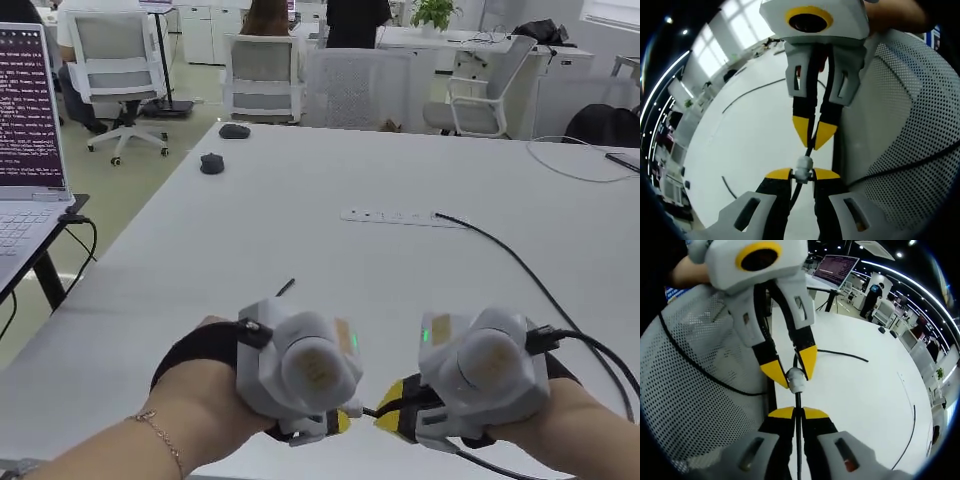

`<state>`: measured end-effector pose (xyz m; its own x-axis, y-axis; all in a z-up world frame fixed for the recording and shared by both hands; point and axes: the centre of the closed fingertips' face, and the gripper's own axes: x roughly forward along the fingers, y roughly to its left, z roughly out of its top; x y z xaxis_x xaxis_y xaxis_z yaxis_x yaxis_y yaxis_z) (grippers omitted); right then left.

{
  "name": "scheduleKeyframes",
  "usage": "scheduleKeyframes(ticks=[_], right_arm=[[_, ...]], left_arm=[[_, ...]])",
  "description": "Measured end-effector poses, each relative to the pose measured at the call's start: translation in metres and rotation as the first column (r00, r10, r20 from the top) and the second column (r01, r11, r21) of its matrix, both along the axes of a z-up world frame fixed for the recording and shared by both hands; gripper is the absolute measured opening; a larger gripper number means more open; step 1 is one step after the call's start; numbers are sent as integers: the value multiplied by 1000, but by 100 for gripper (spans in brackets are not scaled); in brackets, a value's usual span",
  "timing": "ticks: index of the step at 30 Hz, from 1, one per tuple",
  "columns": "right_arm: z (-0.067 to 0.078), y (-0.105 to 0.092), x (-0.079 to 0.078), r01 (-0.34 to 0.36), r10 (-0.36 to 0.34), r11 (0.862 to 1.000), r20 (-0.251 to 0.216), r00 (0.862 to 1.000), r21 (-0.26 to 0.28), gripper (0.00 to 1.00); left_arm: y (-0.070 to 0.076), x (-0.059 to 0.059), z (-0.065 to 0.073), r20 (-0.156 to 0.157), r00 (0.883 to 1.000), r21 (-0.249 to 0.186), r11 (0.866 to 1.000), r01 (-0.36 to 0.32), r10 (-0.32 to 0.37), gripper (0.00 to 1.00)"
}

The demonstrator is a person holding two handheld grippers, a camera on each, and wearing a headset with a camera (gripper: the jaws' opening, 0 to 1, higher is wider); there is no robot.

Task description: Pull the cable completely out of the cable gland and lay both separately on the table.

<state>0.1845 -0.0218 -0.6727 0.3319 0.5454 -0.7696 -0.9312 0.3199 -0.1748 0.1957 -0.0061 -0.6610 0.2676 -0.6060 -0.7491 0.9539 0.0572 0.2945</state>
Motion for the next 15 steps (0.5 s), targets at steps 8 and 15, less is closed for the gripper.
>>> scheduleKeyframes(ticks=[8,15], right_arm=[[-14,-21,5,46,-48,994,-10,999,-100,3],[-26,-41,7,87,-94,976,-24,995,-200,3]], left_arm=[[3,3,-1,4,1000,9,1000,-17,17,17],[3,5,0,7,1000,10,1000,-22,22,17]])
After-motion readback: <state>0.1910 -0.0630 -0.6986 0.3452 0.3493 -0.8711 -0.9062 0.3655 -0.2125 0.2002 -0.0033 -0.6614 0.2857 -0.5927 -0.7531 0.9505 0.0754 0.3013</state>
